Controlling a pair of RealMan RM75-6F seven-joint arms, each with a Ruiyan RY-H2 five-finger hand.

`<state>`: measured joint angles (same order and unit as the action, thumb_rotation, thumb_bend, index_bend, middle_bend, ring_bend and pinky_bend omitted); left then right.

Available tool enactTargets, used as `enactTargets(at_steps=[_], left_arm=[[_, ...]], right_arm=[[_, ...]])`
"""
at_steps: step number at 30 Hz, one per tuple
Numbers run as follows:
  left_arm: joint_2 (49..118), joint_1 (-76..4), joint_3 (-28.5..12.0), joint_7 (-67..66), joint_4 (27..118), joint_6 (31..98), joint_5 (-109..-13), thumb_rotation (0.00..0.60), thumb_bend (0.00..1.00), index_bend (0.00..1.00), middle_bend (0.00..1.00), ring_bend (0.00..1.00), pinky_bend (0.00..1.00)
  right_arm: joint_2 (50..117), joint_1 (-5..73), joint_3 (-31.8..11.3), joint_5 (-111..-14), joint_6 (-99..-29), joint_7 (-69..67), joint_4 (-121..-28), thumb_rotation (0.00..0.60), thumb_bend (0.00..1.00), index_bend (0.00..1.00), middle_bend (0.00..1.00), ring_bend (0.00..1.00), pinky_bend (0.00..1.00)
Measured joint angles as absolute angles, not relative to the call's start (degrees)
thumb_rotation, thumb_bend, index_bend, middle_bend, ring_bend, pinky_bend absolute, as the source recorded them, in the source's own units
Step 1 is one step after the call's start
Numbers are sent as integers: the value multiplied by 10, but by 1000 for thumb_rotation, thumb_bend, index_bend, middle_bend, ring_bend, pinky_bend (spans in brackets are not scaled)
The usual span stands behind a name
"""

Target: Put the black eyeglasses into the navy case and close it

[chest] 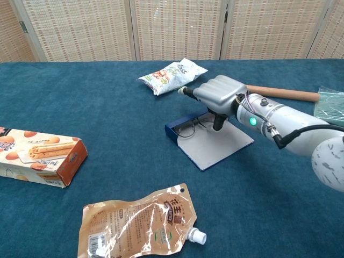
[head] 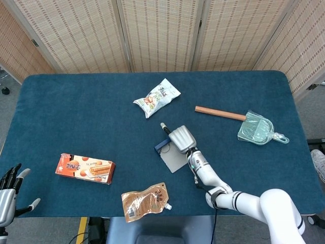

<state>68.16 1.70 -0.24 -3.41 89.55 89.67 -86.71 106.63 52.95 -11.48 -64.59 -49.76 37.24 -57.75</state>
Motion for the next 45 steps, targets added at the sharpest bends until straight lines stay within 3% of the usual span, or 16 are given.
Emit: enactTargets(at_steps=[7,15,23,26,31,45], left_arm=[[681,19,-3,-31,893,898,-864,600,188,182,56,41,176],[681,16,-3,-35,899,899,-872,600,189,182,56,41,176],[679,12,-3,-42,909,900,-880,600,188,182,56,41,176],[678,11,-2,-45,912,899,-882,600,189,182,56,41,176],[678,9,-2,-53,918,899,-887,600,189,182,56,41,175],[678,9,0,-56,922,898,-886,600,189,182,56,41,175]], right_arm=[[1073,537,-121,-648,-499,366,-567,600,265,0,999,1000,1000],[1009,500,-94,-693,-550,344,-662,600,265,0,974,1000,1000],[934,418,-38,-773,-646,266,-727,600,302,190,948,1000,1000],[928,395,-21,-788,-661,239,-720,600,283,195,948,1000,1000],[936,377,-11,-800,-669,207,-684,600,141,195,952,1000,1000],[1001,372,-25,-816,-646,169,-569,600,132,195,953,1000,1000]])
